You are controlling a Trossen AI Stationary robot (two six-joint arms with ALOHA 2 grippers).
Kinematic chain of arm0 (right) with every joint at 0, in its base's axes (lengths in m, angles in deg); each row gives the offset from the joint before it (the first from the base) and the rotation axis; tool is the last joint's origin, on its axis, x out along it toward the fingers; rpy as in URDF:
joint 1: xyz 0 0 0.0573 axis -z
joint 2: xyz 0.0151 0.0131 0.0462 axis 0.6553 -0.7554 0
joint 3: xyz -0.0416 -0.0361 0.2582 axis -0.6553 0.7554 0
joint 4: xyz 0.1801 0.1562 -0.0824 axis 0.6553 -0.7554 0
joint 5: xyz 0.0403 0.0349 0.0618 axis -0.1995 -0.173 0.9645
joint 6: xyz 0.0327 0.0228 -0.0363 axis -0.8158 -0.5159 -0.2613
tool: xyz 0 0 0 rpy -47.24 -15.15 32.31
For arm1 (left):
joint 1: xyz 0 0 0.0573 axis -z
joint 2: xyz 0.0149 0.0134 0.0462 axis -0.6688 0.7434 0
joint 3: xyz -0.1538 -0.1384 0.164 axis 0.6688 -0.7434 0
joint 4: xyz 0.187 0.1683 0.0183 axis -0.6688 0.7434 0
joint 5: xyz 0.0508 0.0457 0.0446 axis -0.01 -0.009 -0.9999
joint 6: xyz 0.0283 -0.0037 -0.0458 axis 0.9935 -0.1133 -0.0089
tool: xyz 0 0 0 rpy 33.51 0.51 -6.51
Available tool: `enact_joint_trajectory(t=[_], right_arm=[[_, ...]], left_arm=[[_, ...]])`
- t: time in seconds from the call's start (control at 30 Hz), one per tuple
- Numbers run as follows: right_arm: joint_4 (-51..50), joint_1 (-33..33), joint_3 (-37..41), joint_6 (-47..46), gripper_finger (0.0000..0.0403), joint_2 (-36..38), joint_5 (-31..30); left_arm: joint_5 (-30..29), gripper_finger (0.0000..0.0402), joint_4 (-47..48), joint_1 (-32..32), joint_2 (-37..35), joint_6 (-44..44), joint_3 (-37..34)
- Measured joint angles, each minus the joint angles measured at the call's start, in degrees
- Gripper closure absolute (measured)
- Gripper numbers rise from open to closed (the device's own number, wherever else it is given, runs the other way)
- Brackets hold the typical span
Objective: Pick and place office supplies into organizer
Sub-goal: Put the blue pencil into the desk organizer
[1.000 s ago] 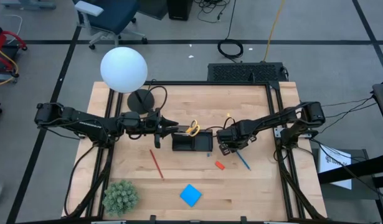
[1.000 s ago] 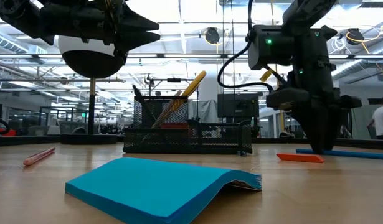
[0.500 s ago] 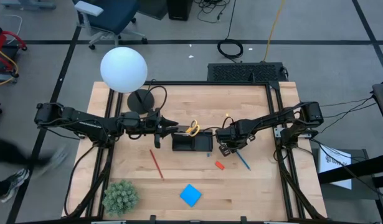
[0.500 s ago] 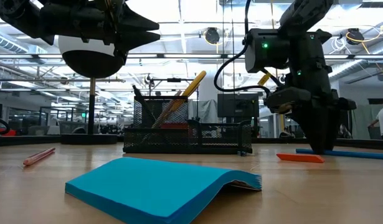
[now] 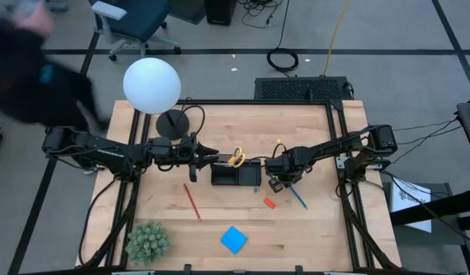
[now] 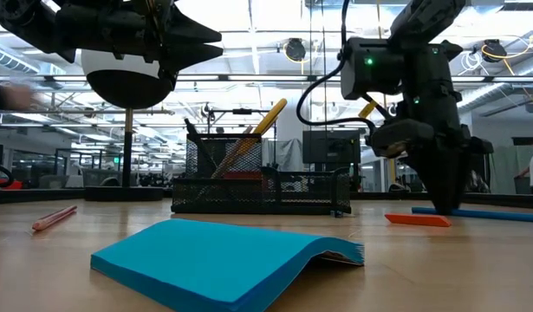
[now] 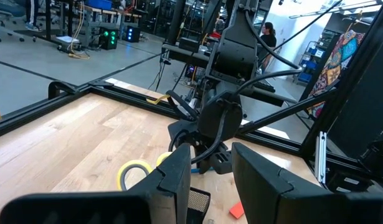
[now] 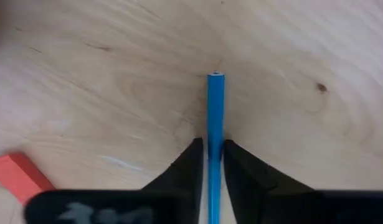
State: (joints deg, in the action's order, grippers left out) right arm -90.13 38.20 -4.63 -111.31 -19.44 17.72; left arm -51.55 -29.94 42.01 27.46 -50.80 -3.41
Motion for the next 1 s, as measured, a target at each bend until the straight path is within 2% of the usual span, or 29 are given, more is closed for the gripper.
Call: enact_joint_trajectory(t=[0.17,1.0], right_arm=[[0.3,0.0,0.0,1.2,0.0395,0.0,0.2],[-0.3,0.1,0.0,1.8,0.0402,-0.8,2.5]], left_arm=[[0.0,0.0289,0.0,0.0,0.0,0.0,0.0],[0.0,0.0288,0.0,0.0,0.0,0.0,0.0]])
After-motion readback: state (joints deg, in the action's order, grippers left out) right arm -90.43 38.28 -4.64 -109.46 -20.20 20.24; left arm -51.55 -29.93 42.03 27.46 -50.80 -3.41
